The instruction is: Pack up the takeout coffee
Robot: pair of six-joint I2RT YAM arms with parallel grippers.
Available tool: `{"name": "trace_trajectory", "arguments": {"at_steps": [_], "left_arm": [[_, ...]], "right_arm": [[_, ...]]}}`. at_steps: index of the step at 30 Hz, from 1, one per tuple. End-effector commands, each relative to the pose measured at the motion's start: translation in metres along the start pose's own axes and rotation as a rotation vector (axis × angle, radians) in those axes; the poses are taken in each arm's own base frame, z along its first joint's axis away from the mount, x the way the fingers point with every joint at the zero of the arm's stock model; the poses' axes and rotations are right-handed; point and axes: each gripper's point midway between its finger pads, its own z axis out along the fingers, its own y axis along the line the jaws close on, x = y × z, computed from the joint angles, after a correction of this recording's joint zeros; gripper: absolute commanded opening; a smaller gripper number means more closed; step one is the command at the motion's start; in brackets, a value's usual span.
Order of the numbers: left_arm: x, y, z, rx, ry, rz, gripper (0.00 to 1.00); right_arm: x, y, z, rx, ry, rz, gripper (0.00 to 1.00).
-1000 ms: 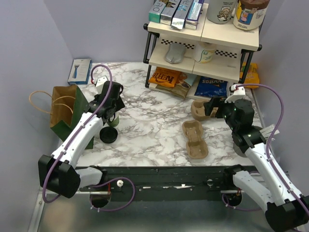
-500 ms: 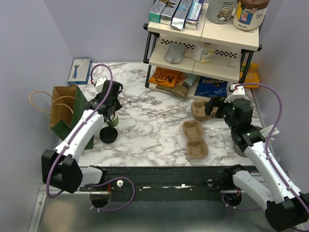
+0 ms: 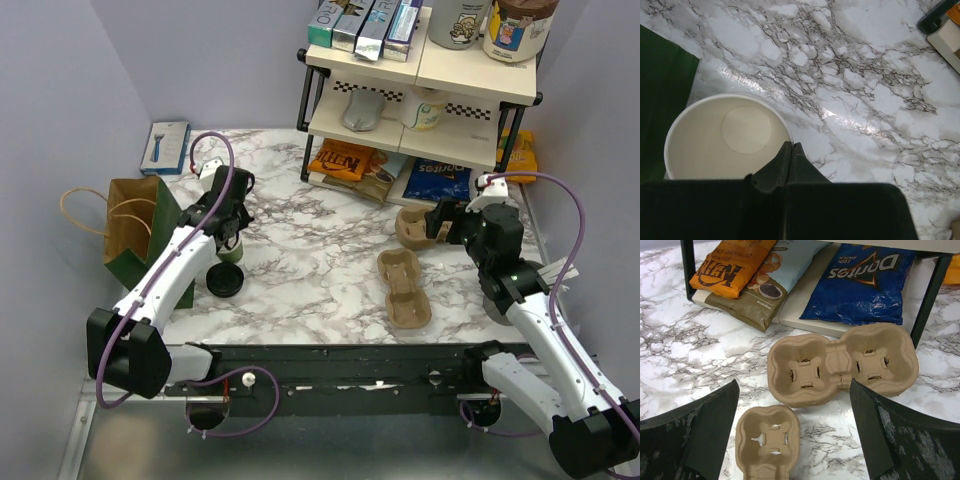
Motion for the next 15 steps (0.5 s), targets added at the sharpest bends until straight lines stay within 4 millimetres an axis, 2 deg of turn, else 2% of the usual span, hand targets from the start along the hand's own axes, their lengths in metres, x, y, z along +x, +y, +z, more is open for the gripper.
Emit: {"name": "trace_trajectory", "arguments": {"at_steps": [1,7,13,15], "left_arm": [[-0.01,-0.011,-0.006,0.057,-0.01,0.015,0.0],[-0.022,-0.02,-0.019,0.126,-0.049,0.029,0.0],[-0.029,-0.03,-0.034,0.196,-0.063,0.038,0.0],[-0.029,-0.034,-0.037,0.219,-0.064,0.04,0.0]], "right_arm": [[-0.002,-0.002,-0.001,0.012,0.0,-0.015,1.0],[-0.002,0.002,-0.002,-0.007,-0.001,-0.015,1.0],[-0.002,0.022,-0.003,-0.116,0.006,-0.016,1.0],[0.0,0.038,-0.004,-0.198,0.017,-0.016,1.0]]}}
